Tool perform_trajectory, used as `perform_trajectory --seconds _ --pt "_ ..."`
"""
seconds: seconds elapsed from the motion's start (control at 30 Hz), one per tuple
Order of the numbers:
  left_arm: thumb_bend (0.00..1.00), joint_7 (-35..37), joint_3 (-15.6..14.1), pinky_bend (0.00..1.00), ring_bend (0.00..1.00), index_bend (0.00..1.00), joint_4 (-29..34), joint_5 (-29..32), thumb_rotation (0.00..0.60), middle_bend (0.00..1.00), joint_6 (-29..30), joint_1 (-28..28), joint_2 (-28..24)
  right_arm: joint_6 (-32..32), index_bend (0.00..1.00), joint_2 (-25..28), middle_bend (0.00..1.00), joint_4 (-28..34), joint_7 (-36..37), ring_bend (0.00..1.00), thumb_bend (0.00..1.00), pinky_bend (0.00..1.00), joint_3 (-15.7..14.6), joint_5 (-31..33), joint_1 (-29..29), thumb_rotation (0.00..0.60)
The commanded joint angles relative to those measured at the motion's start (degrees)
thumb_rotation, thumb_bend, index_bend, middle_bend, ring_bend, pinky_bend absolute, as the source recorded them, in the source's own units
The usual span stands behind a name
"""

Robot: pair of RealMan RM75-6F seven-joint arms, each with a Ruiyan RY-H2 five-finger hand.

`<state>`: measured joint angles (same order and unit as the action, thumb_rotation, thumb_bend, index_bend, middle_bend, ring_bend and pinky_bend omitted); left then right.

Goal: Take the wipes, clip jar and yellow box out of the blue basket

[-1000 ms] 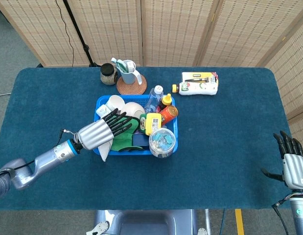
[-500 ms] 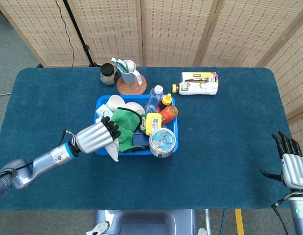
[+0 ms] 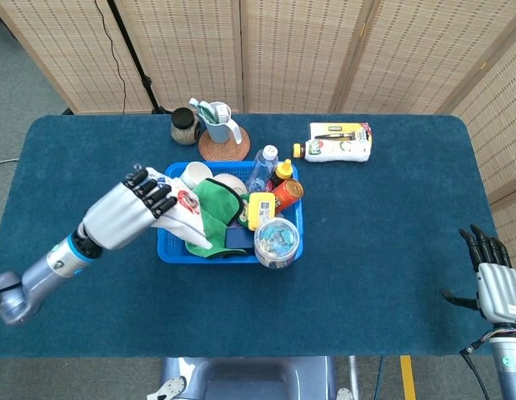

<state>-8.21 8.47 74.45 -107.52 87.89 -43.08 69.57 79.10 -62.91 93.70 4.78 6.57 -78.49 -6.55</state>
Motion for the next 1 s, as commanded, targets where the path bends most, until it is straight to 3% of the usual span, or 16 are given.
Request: perform_trajectory --seconds 0.03,0.17,0.27,0.53,0.6,0.7,0.8,0.87,0.93,1.0 --pt "0.48 2.82 2.12 0.56 0.68 0.86 0.56 3.77 0.600 0.76 2.11 2.09 -2.50 0.02 0.00 0.00 0.00 0.11 -0.12 0.00 0.00 0.00 -0.06 -0.10 0.00 0.600" --pt "0.48 6.76 3.63 0.56 0.68 0.86 -1.83 8.65 0.600 0.76 2.85 4.11 -3.73 -0.07 0.00 0.07 0.00 0.31 -0.13 0.00 0.00 0.00 -0.21 -0.23 0.02 0.600" --pt "0.48 11.06 4.18 0.56 0.68 0.86 -6.99 14.18 0.600 0.76 1.59 6.52 -3.77 -0.11 0.00 0.08 0.00 0.48 -0.13 0.00 0.00 0.00 -0.34 -0.44 0.01 0.600" --pt "0.47 19.77 0.67 0.56 0.66 0.85 -21.91 21.45 0.600 0.73 -7.43 10.72 2.21 -0.56 0.00 -0.07 0.00 1.59 -0.75 0.00 0.00 0.00 -1.09 -1.59 -0.24 0.600" --pt "0.47 21.40 -0.66 0.56 0.65 0.85 -24.41 23.96 0.600 0.73 -13.50 11.35 4.98 -1.05 0.00 -0.11 0.00 1.87 -0.92 0.00 0.00 0.00 -1.43 -1.78 -0.37 0.600" --pt "0.47 22.54 -1.68 0.55 0.54 0.81 -25.27 23.73 0.600 0.67 -15.65 11.26 6.06 -1.24 0.00 -0.08 0.00 1.95 -1.01 0.00 0.00 0.00 -1.56 -1.81 -0.41 0.600" --pt "0.44 22.24 -2.26 0.44 0.35 0.65 -25.73 23.48 0.600 0.45 -16.48 11.26 7.01 -1.36 0.00 -0.09 0.00 1.81 -1.04 0.00 0.00 0.00 -1.62 -1.74 -0.44 0.600" --pt "0.37 22.75 -2.63 0.25 0.10 0.29 -25.03 23.55 0.600 0.14 -17.61 11.29 7.12 -1.48 0.00 -0.14 0.00 1.67 -0.99 0.00 0.00 0.00 -1.62 -1.64 -0.48 0.600" --pt "0.30 23.31 -3.07 0.09 0.00 0.05 -23.06 23.92 0.600 0.00 -19.84 11.18 6.30 -1.62 0.00 -0.19 0.00 1.49 -0.92 0.00 0.00 0.00 -1.63 -1.54 -0.52 0.600" --pt "0.23 23.52 -3.17 0.01 0.00 0.00 -20.39 24.30 0.600 0.00 -21.54 10.94 4.97 -1.85 0.00 -0.25 0.00 1.30 -0.86 0.00 0.00 0.00 -1.68 -1.49 -0.61 0.600"
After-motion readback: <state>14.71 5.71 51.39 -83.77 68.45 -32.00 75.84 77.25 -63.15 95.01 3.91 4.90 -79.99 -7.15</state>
